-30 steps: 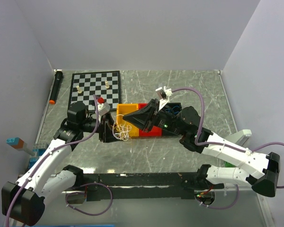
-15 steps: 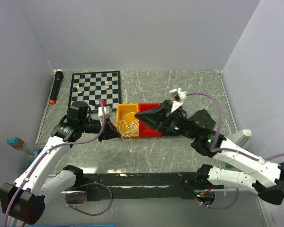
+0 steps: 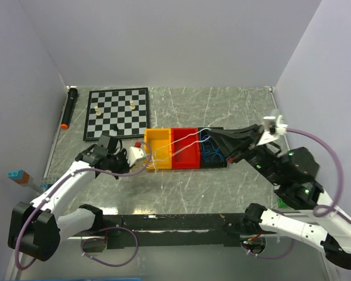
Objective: Untangle the cables
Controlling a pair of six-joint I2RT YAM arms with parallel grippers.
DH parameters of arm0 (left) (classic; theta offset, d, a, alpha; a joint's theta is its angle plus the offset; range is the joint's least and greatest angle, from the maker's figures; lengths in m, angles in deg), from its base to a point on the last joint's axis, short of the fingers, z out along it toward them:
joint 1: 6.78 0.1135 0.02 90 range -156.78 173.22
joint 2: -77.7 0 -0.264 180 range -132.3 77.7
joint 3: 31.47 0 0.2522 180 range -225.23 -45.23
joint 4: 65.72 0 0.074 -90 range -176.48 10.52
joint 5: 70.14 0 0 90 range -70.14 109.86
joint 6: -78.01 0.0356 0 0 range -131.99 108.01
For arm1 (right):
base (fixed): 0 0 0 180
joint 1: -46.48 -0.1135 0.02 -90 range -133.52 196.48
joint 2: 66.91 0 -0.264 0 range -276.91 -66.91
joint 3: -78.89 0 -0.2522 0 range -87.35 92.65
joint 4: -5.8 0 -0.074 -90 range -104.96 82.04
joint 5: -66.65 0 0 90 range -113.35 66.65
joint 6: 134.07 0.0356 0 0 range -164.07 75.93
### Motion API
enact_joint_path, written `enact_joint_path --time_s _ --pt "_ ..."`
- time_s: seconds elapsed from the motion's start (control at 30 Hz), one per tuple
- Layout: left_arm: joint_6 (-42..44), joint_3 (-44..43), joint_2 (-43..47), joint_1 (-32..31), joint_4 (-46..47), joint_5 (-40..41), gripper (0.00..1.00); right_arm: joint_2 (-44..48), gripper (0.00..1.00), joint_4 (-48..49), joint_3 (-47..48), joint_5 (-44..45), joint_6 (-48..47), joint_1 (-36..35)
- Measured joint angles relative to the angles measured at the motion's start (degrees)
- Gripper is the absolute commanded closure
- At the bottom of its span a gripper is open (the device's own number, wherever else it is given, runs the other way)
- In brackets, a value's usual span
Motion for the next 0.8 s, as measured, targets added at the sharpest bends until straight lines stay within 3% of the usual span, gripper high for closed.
enact_joint_path --time_s 0.27,0.47,0.67,0.8 --pt "12.37 13.55 0.17 -0.02 2.51 18.23 0.99 2.6 1.0 -4.9 7.85 3.76 -6.62 0.07" --pt "16.46 15.78 0.11 -0.07 7.63 26.8 0.99 3.93 1.0 -5.01 12.98 6.32 -10.86 0.07" --pt "17.4 15.74 -1.31 -0.04 9.38 29.75 0.99 4.44 1.0 -4.74 16.17 7.91 -13.94 0.07" --pt "15.43 12.98 -1.99 0.15 4.9 26.49 0.99 3.78 1.0 -4.85 16.02 9.07 -14.69 0.07"
